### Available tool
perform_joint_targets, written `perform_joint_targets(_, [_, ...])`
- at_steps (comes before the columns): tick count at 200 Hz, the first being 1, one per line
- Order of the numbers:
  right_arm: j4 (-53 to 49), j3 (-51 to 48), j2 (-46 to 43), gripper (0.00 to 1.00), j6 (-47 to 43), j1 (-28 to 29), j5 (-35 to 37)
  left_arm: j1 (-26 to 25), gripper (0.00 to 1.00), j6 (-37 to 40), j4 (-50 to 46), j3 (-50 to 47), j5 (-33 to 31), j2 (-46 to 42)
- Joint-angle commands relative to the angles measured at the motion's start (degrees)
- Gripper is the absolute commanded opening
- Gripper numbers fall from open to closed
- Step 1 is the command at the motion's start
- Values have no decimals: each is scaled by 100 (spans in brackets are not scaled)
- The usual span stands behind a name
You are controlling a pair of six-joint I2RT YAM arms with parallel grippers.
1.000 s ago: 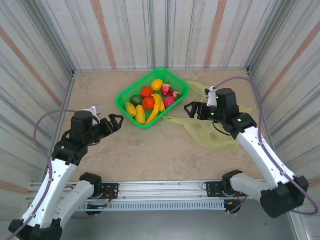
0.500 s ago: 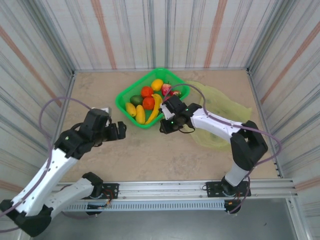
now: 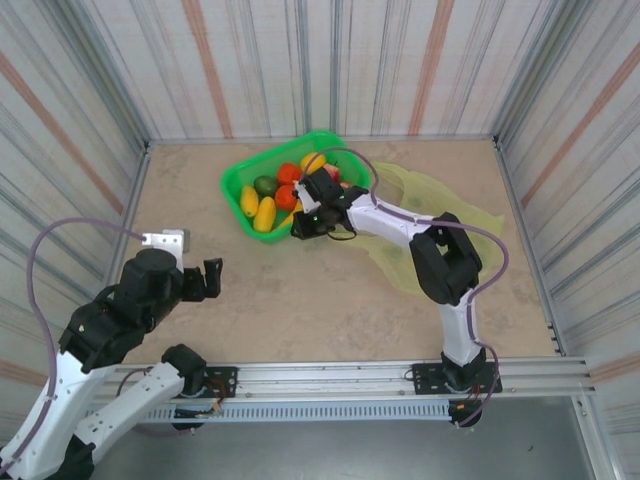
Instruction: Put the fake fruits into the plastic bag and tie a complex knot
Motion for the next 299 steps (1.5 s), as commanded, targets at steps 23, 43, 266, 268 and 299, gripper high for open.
perform_joint_targets(23, [-480,2564,1422,40,-131,-334,641,-33,99,203,27,-332,-42,-534])
perform_joint_targets(43, [-1094,3870,2170,44,-96,-434,705,-40,99,211,103,-427,35,-625])
perform_joint_targets(266, [-1711,-1485,-1151,91,-2161,-499,2269,-156,99,369,312,-569,372,-273])
perform_joint_targets(268, [-1698,-1484,-1141,90,-2161,-504,2286,-151,99,369,314,-569,371,-278])
perform_joint_targets(299, [-1345,-1454,-893,83,-2337,-490,3127,-153,99,357,307,-570,349,-318])
